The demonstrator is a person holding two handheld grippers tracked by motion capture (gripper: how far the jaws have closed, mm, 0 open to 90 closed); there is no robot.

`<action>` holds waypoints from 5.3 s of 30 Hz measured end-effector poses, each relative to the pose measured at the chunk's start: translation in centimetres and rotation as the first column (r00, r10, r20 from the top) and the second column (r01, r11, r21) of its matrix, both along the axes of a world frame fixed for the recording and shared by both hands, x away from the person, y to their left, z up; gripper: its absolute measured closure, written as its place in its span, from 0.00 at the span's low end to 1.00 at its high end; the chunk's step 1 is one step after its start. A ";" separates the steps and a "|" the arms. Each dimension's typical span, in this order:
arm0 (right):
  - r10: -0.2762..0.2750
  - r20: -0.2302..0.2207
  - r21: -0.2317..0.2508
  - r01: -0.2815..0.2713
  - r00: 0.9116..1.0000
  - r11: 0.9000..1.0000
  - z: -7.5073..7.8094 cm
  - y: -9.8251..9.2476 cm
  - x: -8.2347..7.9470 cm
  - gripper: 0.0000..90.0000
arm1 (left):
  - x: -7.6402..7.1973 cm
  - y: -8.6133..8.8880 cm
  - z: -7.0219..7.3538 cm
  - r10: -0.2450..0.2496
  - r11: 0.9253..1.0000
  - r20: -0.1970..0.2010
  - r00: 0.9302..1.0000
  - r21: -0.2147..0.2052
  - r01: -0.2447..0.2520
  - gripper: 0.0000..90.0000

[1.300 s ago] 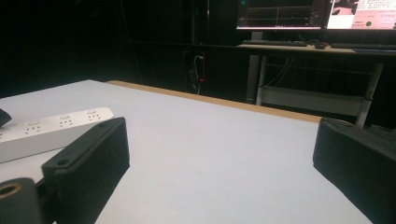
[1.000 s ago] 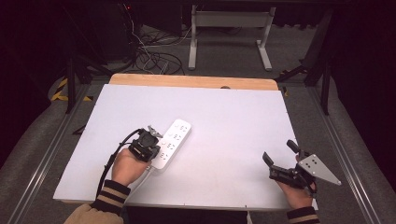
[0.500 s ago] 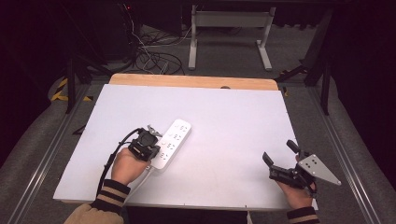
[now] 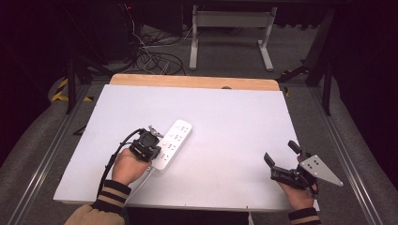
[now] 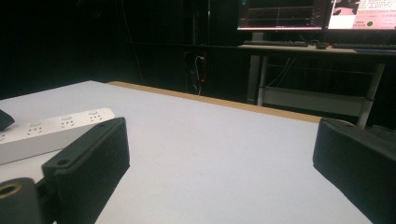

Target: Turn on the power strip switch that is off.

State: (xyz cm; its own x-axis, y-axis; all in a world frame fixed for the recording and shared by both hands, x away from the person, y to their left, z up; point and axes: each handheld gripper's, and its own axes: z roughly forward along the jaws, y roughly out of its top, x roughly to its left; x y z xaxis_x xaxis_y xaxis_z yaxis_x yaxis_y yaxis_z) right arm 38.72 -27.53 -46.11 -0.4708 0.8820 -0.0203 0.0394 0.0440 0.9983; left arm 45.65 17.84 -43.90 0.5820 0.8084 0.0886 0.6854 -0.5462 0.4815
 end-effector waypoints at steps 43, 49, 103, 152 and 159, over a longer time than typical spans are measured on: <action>0.007 -0.004 -0.004 -0.007 1.000 1.000 0.0 0.1 0.0 0.05 | 0.1 -0.4 -0.1 0.004 0.999 0.009 1.000 0.038 -0.005 1.00; 0.007 -0.005 -0.006 -0.007 1.000 1.000 0.0 0.1 0.0 0.05 | 0.0 -0.4 -0.1 0.003 0.999 0.011 1.000 0.040 -0.004 1.00; -0.002 0.001 -0.007 0.002 1.000 1.000 0.0 0.1 0.0 0.05 | -1.3 1.6 -0.9 0.008 0.984 0.187 0.982 -0.175 0.026 1.00; 0.000 0.003 0.007 0.000 1.000 1.000 0.1 0.1 0.1 0.05 | -11.8 8.2 0.3 0.473 0.881 0.847 0.245 -0.456 -0.124 0.01; 0.000 0.006 0.006 0.000 1.000 1.000 0.1 0.1 0.1 0.05 | -11.7 8.2 0.2 0.468 0.883 0.848 0.250 -0.452 -0.121 0.01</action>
State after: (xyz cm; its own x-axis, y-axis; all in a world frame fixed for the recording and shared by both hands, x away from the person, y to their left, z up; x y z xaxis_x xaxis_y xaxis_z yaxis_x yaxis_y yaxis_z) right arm 38.82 -27.45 -46.03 -0.4705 0.8822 -0.0183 0.0331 0.0383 0.9987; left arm 33.97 26.03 -43.74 -0.0379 0.9876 0.1521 -0.2252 -0.1567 0.9616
